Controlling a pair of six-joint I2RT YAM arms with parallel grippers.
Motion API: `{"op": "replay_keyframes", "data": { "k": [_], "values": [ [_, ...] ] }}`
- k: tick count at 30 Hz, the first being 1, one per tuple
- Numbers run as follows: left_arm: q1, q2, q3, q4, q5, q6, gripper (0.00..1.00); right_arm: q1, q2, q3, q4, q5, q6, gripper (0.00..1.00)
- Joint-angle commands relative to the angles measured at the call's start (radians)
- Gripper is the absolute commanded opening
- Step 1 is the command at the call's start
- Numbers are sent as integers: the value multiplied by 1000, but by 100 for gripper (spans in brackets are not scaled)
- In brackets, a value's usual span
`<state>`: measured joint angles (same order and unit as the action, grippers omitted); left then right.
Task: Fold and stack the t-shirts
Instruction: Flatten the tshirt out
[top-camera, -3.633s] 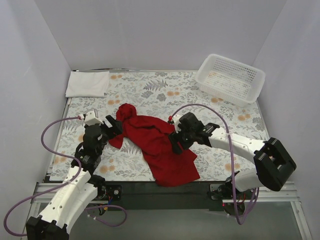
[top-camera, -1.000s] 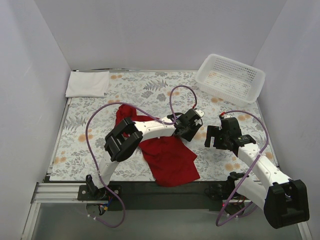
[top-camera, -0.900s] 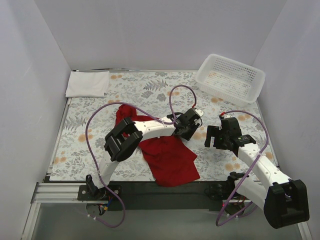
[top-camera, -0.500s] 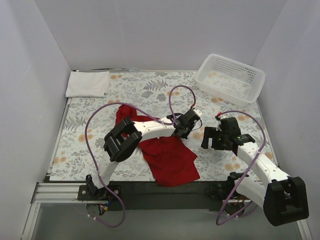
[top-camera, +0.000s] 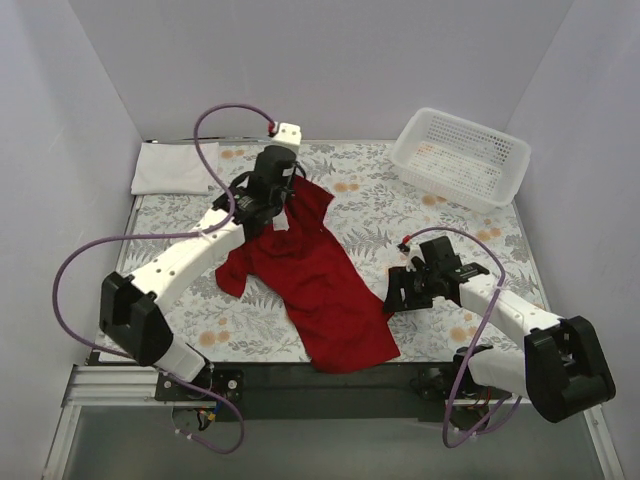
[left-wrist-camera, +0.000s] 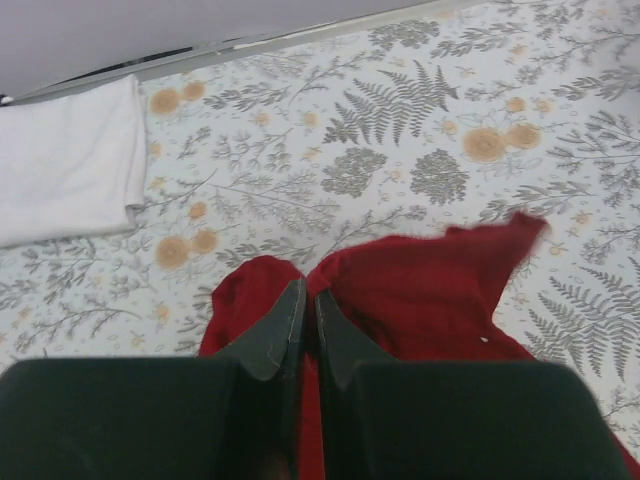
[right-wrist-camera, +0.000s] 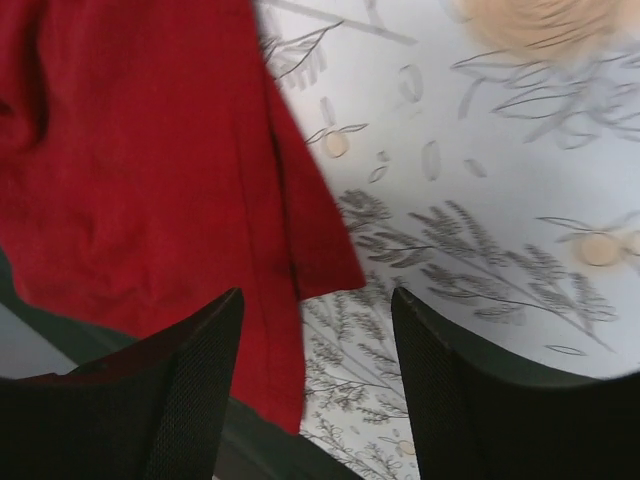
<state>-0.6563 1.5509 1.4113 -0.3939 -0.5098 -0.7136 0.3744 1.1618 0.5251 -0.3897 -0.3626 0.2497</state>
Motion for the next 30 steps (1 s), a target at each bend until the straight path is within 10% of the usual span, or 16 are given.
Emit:
{"op": "replay_keyframes", "data": {
  "k": [1, 20, 27, 30],
  "values": [
    [24, -77, -113, 58, -29, 29, 0, 64, 27, 15, 17, -42, 3, 66],
    [181, -202, -314, 178, 16, -14, 0, 245, 144, 6, -28, 36, 76, 51],
    [262, -149, -220, 179, 71, -18, 0, 247, 191, 204, -151, 244, 8, 2],
    [329, -48, -73, 150, 100, -29, 0, 230, 254, 429, -251, 431, -71, 1]
  ]
}}
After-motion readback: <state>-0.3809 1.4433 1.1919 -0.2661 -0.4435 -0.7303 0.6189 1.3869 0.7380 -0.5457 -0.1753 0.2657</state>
